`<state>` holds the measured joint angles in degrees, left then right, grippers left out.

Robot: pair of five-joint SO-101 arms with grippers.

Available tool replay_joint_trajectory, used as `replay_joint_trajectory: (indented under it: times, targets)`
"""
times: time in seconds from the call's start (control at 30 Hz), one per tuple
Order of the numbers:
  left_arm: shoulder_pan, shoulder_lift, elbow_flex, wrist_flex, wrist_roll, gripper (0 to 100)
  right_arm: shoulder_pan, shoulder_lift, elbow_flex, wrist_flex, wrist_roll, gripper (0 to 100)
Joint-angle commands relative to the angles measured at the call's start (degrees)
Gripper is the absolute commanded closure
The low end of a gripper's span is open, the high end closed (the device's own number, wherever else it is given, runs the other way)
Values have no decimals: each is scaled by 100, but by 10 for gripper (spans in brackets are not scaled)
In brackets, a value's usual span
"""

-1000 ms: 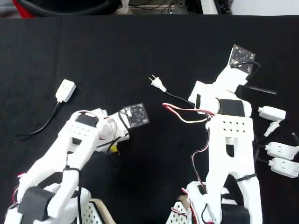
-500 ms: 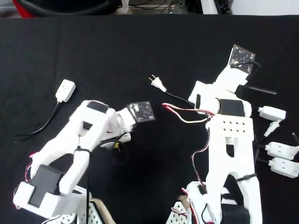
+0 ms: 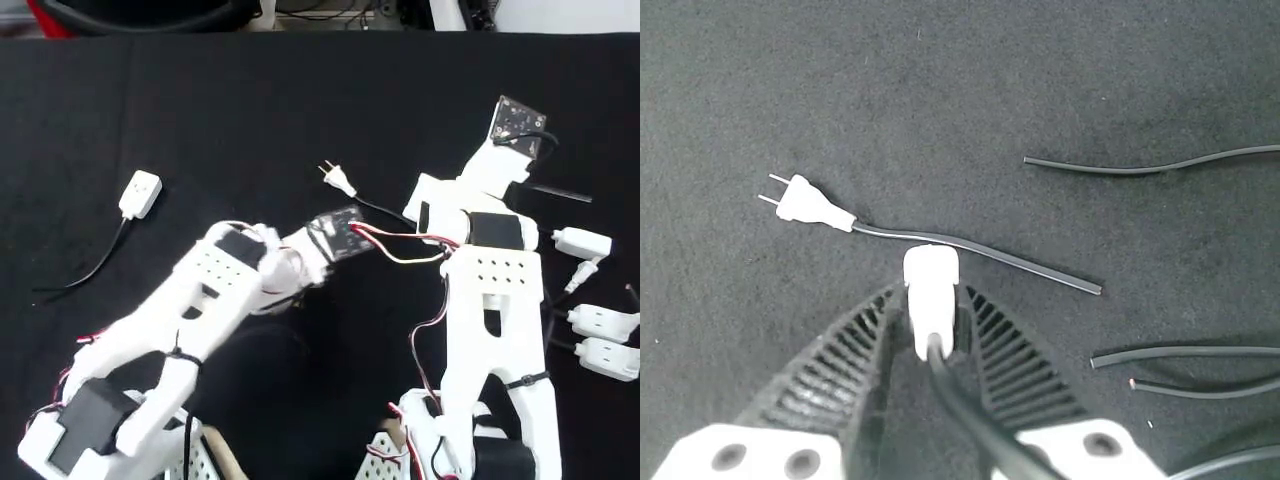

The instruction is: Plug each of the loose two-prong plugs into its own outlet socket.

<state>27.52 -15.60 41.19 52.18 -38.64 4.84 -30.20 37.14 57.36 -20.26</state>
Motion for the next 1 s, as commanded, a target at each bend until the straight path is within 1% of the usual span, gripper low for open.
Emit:
replay_joint_trajectory:
  times: [0.0, 0.1, 0.17, 0.3, 0.33, 0.4, 0.47, 0.57, 0.63, 0.73, 0.83, 0.97]
  targets:
    - [409, 193, -75, -536, 105, 930, 114, -40, -207, 44, 35, 986]
    - [470, 686, -409, -554, 105, 930, 334, -40, -391, 264, 237, 986]
    - [470, 1064, -673, -545, 105, 897, 404, -40, -567, 527, 281, 986]
    - [426, 1512, -1121, -246, 211, 712, 404, -40, -637, 642, 422, 986]
    - [418, 1503, -1200, -149, 229, 680, 404, -40, -637, 642, 422, 986]
    - [418, 1451, -1218, -53, 229, 661, 404, -40, -637, 642, 422, 986]
    - [418, 1310, -1165, -18, 229, 674, 404, -40, -637, 642, 431, 986]
    - [418, 905, -980, 9, 229, 683, 404, -40, -637, 651, 431, 986]
    - [418, 475, -875, 202, 229, 678, 404, -40, -629, 651, 475, 986]
    - [251, -360, -602, 484, 308, 681, 334, -40, -567, 782, 826, 986]
    - [-295, -1371, -207, 492, 730, 682, 132, -40, -409, 844, 1011, 986]
    - [-1112, -2796, 532, 501, 1002, 682, -343, -40, -22, 818, 1319, 986]
